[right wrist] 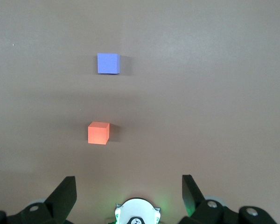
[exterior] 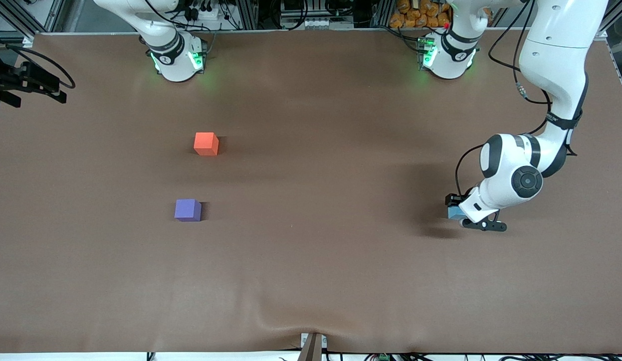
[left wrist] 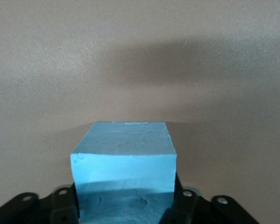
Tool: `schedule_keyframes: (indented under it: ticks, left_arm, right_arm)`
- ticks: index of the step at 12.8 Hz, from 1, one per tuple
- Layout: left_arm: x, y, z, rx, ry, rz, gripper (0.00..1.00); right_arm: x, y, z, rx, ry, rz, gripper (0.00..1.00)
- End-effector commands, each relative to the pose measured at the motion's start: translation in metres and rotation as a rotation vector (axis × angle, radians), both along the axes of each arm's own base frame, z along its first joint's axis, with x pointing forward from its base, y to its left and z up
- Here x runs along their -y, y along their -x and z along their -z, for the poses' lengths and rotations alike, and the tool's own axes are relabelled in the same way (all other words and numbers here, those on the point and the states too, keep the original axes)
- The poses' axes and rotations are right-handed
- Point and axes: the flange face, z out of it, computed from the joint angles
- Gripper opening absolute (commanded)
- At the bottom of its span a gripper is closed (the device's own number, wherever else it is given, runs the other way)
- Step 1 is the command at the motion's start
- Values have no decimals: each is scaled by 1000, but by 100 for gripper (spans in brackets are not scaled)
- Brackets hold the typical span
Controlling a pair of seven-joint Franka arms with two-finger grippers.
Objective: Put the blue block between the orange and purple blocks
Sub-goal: 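Lower the left gripper and grasp the light blue block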
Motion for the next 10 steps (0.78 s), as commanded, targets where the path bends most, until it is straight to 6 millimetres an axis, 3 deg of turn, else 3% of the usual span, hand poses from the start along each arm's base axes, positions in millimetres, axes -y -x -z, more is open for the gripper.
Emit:
schedule_keyframes:
  ticks: [1, 5, 8, 10]
  left_arm:
    - [1, -9, -31, 46, 6, -21, 0]
    - [9, -17, -101, 67, 7, -51, 0]
    - [61, -25, -169, -54, 7, -103, 0]
    - [112, -18, -195, -89, 15, -127, 0]
  right_arm:
    - [2, 1, -2, -2, 11, -8, 100]
    - [4, -2, 4, -17, 6, -6, 100]
    - [5, -2, 3, -16, 6, -4, 100]
    - [5, -2, 4, -19, 6, -4, 100]
